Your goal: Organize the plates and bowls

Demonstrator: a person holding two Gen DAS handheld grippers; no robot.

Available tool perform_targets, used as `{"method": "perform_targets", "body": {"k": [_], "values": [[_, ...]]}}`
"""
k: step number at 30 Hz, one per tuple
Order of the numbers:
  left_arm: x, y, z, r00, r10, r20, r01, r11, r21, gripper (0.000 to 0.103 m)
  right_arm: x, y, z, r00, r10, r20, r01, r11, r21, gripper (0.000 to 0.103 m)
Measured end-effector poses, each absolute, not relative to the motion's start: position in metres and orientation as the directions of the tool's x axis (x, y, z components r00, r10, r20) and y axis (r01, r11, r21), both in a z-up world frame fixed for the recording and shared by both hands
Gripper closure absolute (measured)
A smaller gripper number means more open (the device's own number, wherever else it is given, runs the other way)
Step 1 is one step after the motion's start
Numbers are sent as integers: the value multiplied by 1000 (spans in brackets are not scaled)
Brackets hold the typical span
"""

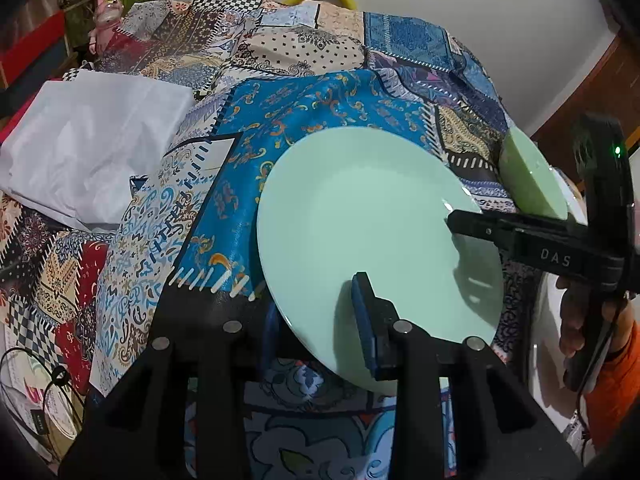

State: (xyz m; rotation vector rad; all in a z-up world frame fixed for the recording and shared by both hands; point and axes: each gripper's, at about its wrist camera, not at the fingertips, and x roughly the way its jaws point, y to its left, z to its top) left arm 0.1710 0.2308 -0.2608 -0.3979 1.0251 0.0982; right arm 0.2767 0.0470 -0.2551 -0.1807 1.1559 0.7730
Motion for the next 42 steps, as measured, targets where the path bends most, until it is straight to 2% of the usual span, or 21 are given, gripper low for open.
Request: {"method": "perform_targets", "body": {"k": [26,42], "values": [[131,163,-174,624,-98,-775,-165,953,-254,69,220,-36,-177,350,552,-756,-606,750,267,78],[122,89,-166,608,-164,-777,-68,964,-256,69,189,-116,-168,426,544,-723,-528,798,290,78]]}}
